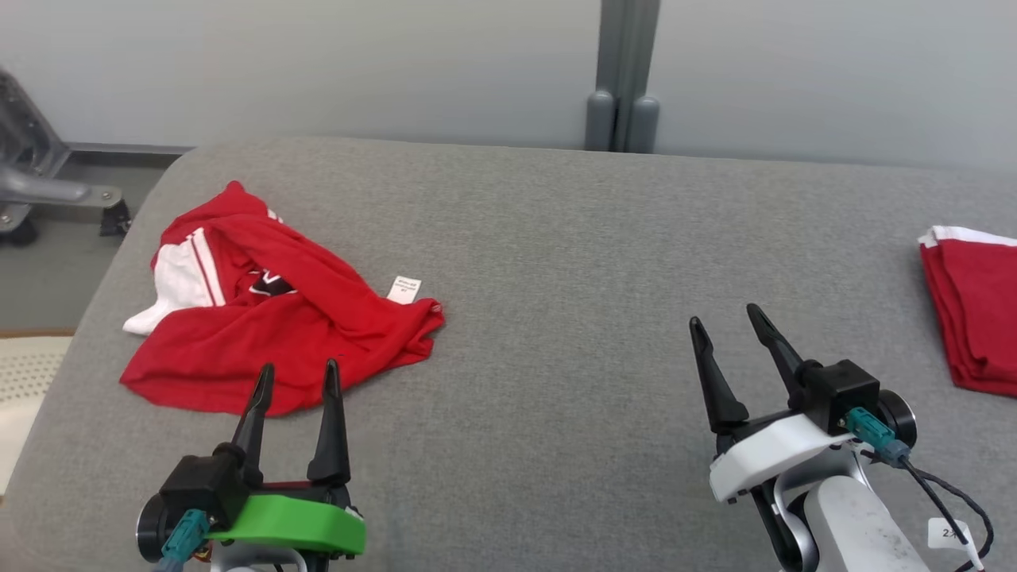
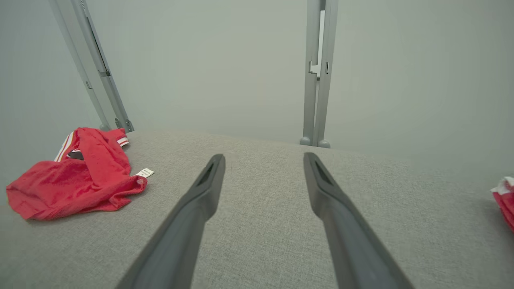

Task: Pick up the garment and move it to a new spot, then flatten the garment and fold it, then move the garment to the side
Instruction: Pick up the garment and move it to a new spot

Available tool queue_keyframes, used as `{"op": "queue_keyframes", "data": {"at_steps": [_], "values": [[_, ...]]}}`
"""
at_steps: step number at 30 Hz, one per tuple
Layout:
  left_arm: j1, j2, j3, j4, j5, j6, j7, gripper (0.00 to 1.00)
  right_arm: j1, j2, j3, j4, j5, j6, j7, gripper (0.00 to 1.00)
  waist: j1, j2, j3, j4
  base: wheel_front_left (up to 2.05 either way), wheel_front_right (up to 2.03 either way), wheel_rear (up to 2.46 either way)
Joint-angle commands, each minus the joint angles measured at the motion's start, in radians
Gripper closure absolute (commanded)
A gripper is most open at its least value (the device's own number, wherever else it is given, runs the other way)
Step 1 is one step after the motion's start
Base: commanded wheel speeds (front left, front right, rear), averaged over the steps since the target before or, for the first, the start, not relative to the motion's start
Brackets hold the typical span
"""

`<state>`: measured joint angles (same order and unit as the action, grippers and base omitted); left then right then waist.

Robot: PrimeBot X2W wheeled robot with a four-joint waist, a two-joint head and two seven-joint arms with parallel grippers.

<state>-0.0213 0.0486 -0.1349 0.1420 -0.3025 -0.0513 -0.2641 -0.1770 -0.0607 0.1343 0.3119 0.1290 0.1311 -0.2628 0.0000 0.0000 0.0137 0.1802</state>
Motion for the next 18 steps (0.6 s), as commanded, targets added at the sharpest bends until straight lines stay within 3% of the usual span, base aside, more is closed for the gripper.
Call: {"op": "queue_keyframes", "data": {"at_steps": [1,11,18], "values": [[-0.002,0.004,0.008,0.0,0.007,0.002,0.0,0.0,-0.008,0.0,0.011,0.007,0.006,-0.001,-0.003,0.0,0.0,0.0,0.001,0.107,0.0,0.0,0.0],[0.025,0.004,0.034,0.0,0.025,0.001,0.0,0.0,-0.011,0.004,0.048,0.024,0.028,-0.001,-0.003,0.0,0.0,0.0,-0.003,0.238,0.0,0.0,0.0],[0.023,0.003,0.053,-0.03,0.026,0.019,0.0,0.0,-0.025,0.006,0.058,0.032,0.044,-0.001,-0.003,0.0,0.0,0.0,0.019,0.26,0.0,0.0,0.0]]}}
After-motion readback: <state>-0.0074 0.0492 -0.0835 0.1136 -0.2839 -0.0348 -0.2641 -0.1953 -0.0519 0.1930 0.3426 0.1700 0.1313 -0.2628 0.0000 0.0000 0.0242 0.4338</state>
